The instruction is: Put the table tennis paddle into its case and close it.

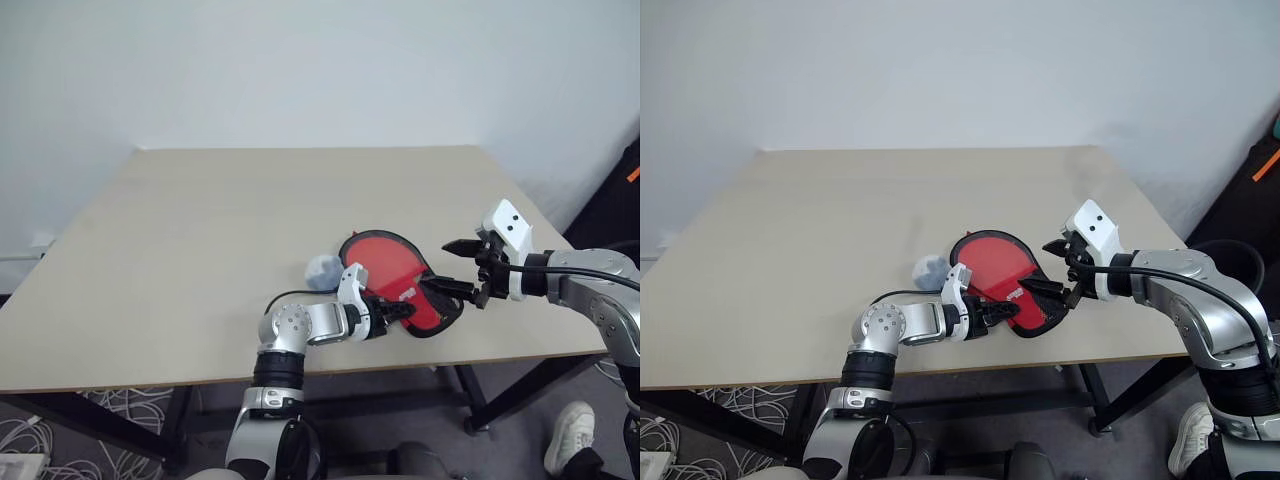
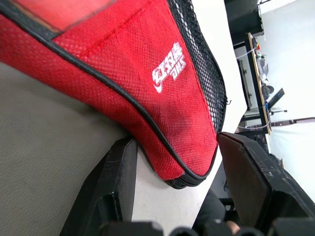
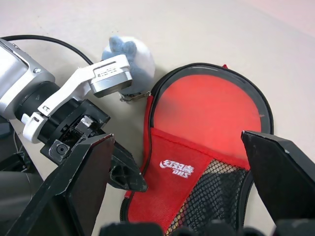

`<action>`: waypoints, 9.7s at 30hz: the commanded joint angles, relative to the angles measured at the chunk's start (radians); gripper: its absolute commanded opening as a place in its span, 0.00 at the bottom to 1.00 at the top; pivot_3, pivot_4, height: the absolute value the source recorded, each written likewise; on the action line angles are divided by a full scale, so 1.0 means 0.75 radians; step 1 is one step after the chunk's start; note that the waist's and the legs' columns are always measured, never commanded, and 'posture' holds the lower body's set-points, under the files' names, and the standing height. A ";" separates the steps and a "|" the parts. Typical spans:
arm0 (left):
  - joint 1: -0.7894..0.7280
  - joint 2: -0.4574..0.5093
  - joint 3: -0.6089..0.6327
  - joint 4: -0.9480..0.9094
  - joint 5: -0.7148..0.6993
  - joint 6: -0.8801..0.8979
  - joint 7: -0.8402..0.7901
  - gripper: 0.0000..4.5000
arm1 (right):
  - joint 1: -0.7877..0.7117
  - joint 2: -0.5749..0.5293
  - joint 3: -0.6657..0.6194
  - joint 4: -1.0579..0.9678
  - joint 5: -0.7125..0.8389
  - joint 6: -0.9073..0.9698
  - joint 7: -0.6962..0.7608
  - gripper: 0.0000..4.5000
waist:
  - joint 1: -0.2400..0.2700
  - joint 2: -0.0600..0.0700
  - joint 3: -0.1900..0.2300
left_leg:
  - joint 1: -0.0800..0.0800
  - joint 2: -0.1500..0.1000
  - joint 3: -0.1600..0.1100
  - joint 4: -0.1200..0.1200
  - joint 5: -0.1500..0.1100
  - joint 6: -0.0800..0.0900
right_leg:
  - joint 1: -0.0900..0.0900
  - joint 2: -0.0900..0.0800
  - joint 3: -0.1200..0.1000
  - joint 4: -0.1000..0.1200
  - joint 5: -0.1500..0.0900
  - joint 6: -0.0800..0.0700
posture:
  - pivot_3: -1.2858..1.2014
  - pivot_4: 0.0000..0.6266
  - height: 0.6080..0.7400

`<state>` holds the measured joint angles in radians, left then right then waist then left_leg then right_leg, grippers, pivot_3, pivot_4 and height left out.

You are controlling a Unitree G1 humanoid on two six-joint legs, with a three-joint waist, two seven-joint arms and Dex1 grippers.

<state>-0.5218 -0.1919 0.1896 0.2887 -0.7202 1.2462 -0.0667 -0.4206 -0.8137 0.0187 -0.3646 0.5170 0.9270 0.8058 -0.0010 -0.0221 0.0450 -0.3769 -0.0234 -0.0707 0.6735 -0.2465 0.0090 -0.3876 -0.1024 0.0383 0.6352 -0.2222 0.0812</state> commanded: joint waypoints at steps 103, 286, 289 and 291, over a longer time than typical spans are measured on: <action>0.241 1.043 -0.175 -0.240 0.149 -0.787 -0.792 0.00 | -0.186 0.749 0.468 0.461 -0.337 -0.148 -0.318 0.05 | -0.026 0.011 0.005 | -0.023 0.001 0.002 -0.016 0.008 0.004 | -0.028 0.003 0.003 -0.005 0.008 -0.004 | 0.52 0.00 0.68; -0.788 0.367 -0.180 1.306 0.866 -1.410 -0.780 0.01 | 0.086 0.763 0.542 0.611 -0.576 -0.335 -0.221 0.03 | 0.009 0.012 -0.009 | -0.001 -0.005 -0.007 -0.011 0.007 0.005 | -0.004 0.000 0.000 0.006 -0.001 0.008 | 0.52 0.00 0.68; -0.801 0.341 -0.171 1.314 0.872 -1.422 -0.763 0.01 | 0.094 0.755 0.542 0.594 -0.577 -0.325 -0.223 0.03 | 0.015 0.012 -0.009 | -0.001 -0.005 -0.007 -0.010 0.007 0.005 | -0.003 0.000 0.000 0.005 -0.001 0.009 | 0.52 0.00 0.68; -0.814 0.330 -0.159 1.320 0.875 -1.430 -0.744 0.01 | 0.103 0.749 0.543 0.583 -0.579 -0.320 -0.226 0.03 | 0.020 0.012 -0.009 | -0.001 -0.005 -0.007 -0.010 0.006 0.005 | -0.003 0.000 -0.001 0.005 -0.001 0.009 | 0.52 0.00 0.68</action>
<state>-1.0837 0.0859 0.0597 1.2871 -0.0563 0.2019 -0.6333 -0.3805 -0.2350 0.3803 0.0351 0.1092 0.6242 0.6340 0.0136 -0.0132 0.0381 -0.3779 -0.0274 -0.0757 0.6657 -0.2416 0.0127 -0.3901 -0.1026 0.0378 0.6389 -0.2233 0.0879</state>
